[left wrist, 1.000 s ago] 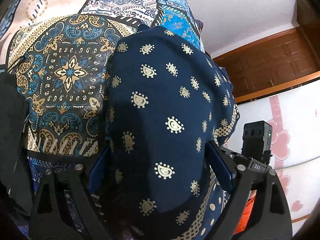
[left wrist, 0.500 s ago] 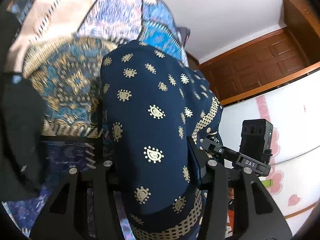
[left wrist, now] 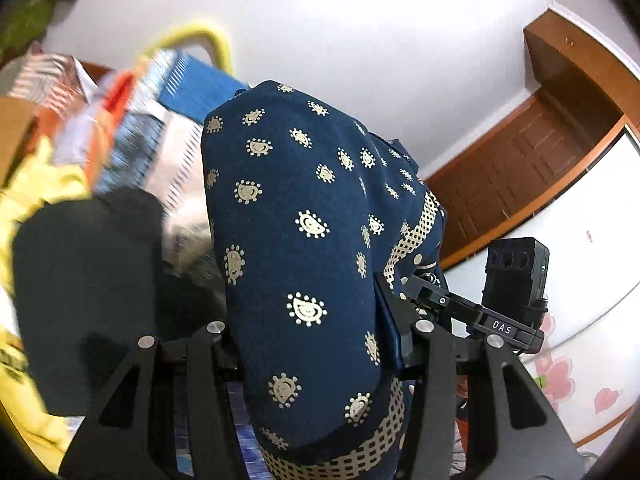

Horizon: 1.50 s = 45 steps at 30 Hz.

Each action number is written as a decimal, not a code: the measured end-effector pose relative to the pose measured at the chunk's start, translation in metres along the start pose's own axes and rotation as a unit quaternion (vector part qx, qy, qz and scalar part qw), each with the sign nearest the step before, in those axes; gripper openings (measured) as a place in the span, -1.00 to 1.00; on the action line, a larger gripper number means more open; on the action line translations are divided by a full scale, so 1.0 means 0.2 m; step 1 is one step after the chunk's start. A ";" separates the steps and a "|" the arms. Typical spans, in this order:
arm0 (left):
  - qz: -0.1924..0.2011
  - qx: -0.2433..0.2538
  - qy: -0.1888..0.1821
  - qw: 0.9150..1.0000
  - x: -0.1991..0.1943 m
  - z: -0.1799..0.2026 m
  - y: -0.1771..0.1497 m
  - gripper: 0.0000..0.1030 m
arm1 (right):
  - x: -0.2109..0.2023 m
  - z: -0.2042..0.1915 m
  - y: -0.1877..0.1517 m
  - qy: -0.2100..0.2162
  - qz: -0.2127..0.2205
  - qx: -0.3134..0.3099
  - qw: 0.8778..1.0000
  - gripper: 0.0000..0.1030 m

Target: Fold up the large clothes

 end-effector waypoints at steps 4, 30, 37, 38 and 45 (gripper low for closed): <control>0.019 -0.017 0.017 1.000 -0.17 -0.22 0.06 -0.05 | 0.21 -0.12 0.01 0.011 -0.016 -0.019 1.000 -0.48; 0.004 -0.038 0.190 0.981 -0.17 -1.20 -0.25 0.53 | 1.05 0.00 -0.35 -0.135 -0.138 -0.066 0.979 -0.14; 0.010 0.027 0.274 0.961 -0.31 -1.13 -0.48 0.72 | 0.95 0.03 -0.46 -0.179 -0.126 -0.103 0.970 0.20; 0.011 0.018 0.277 0.961 -0.32 -1.15 -0.51 0.72 | 0.96 0.04 -0.47 -0.181 -0.129 -0.103 0.970 0.20; 0.027 -0.032 0.285 0.958 -0.38 -1.13 -0.61 0.73 | 0.84 -0.04 -0.51 -0.190 -0.115 -0.097 0.970 0.20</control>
Point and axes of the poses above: each gripper's, at about its wrist camera, not at the fingertips, and x roughly the way its jaws point, z to its right, y to its top, the point moved 10 cm from there along x, roughly the way its jaws point, and after that the axes turned 3 degrees about -z, right-handed, at the moved point
